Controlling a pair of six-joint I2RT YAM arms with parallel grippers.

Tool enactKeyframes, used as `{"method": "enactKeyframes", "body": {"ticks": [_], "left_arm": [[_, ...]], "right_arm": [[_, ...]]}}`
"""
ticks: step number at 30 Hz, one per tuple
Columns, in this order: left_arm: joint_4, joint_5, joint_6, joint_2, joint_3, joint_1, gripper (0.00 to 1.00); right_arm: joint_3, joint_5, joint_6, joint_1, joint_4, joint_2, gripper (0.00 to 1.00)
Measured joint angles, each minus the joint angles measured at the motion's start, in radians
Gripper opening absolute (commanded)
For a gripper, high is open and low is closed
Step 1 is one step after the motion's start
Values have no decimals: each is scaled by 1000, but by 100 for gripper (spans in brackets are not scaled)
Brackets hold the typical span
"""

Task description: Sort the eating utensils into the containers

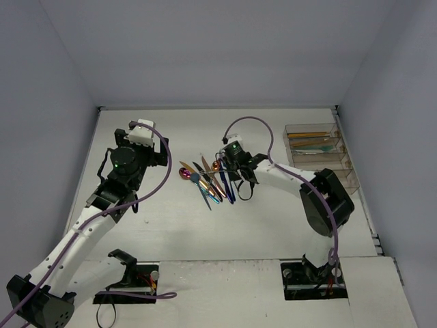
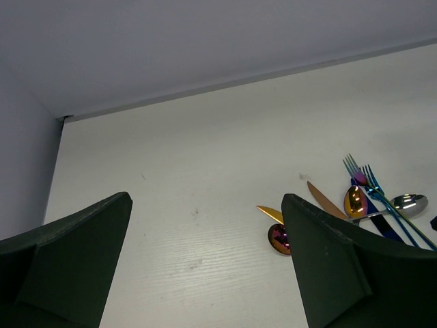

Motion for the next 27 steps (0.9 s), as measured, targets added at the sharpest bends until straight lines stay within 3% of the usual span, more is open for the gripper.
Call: {"method": "enactKeyframes", "body": {"ticks": [6,10,19,27], "left_arm": [[0,0,0,0,0,-4,90],[0,0,0,0,0,-4,90],[-1,0,0,2,0,-4,90],[-3,0,0,2,0,-7,90]], "right_arm": [[-25,37,-15,-20,1,-114,0],[-54,23,-21,-43,-2,-116,15],[-20,-76,-61,-39,-13,9,21],[141,-99,-121,-34,-13,110,21]]}}
